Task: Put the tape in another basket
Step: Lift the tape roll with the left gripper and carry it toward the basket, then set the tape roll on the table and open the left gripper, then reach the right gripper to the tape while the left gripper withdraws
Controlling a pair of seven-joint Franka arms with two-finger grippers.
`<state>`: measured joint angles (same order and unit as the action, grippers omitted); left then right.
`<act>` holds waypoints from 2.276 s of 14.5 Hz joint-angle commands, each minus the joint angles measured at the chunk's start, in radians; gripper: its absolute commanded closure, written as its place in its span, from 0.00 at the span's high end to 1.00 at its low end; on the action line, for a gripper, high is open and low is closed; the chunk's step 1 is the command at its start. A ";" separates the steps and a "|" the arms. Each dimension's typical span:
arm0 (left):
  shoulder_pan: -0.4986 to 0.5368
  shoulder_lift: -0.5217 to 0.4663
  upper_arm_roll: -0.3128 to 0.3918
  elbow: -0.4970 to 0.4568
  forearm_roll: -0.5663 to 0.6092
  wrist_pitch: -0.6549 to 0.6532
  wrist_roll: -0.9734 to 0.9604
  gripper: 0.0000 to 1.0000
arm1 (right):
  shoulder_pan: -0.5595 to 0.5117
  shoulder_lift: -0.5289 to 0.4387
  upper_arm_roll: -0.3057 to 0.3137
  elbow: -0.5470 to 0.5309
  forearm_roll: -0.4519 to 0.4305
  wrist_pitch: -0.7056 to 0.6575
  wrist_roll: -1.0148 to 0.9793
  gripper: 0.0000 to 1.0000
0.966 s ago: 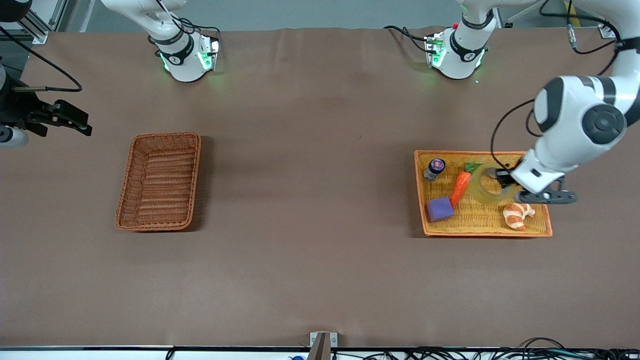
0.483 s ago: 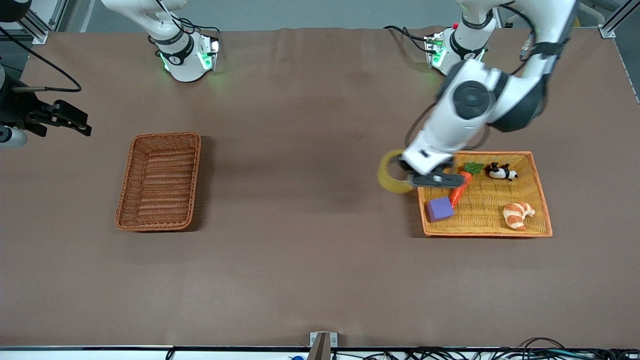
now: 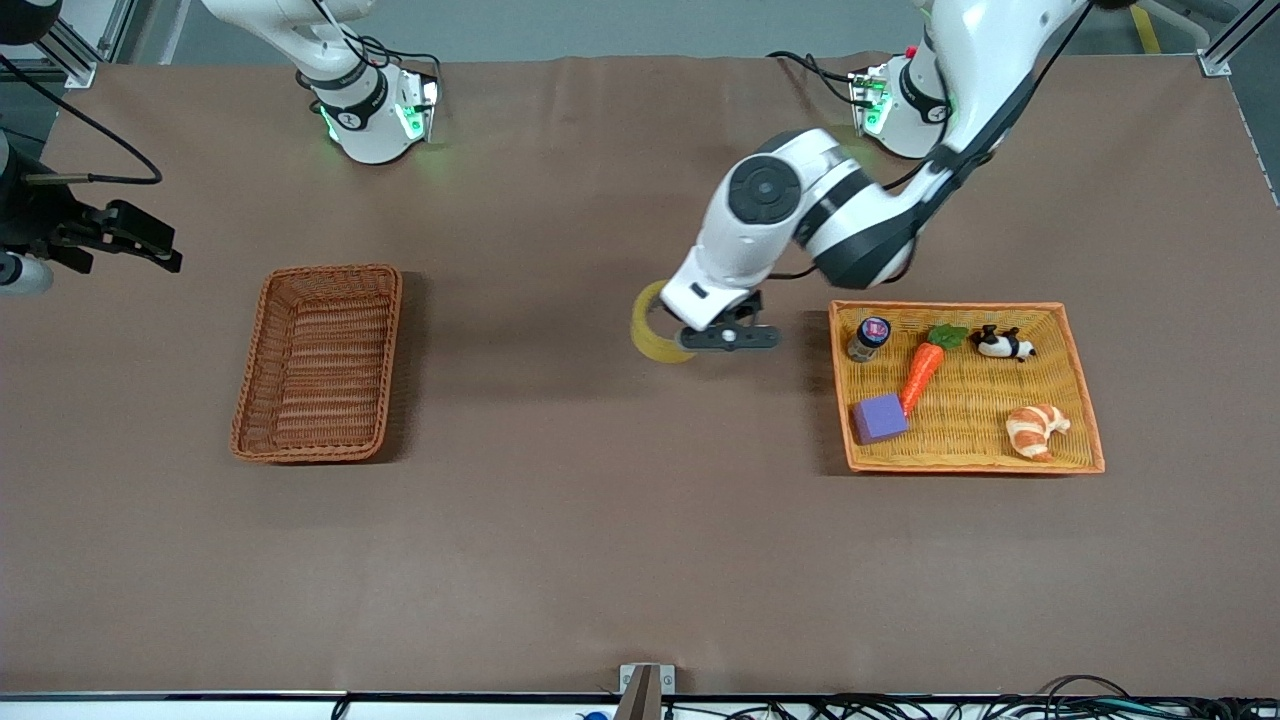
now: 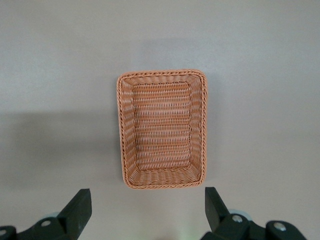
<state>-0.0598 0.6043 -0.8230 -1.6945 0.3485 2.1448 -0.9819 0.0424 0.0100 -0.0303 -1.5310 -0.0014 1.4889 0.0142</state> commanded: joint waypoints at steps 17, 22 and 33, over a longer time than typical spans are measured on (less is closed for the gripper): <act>-0.285 0.390 0.082 0.385 0.202 0.072 -0.011 0.81 | -0.010 -0.007 0.004 -0.009 0.020 0.013 -0.005 1.00; -0.199 0.119 0.045 0.294 0.194 -0.232 -0.046 1.00 | 0.004 0.014 0.018 -0.011 0.027 0.045 -0.003 1.00; -0.075 -0.225 0.338 0.283 -0.146 -0.387 0.452 1.00 | 0.152 0.303 0.268 -0.083 -0.031 0.418 0.300 1.00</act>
<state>-0.1047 0.4789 -0.5909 -1.3712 0.2780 1.7695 -0.6089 0.1394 0.2709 0.2323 -1.5918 0.0117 1.8468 0.2187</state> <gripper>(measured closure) 0.000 0.000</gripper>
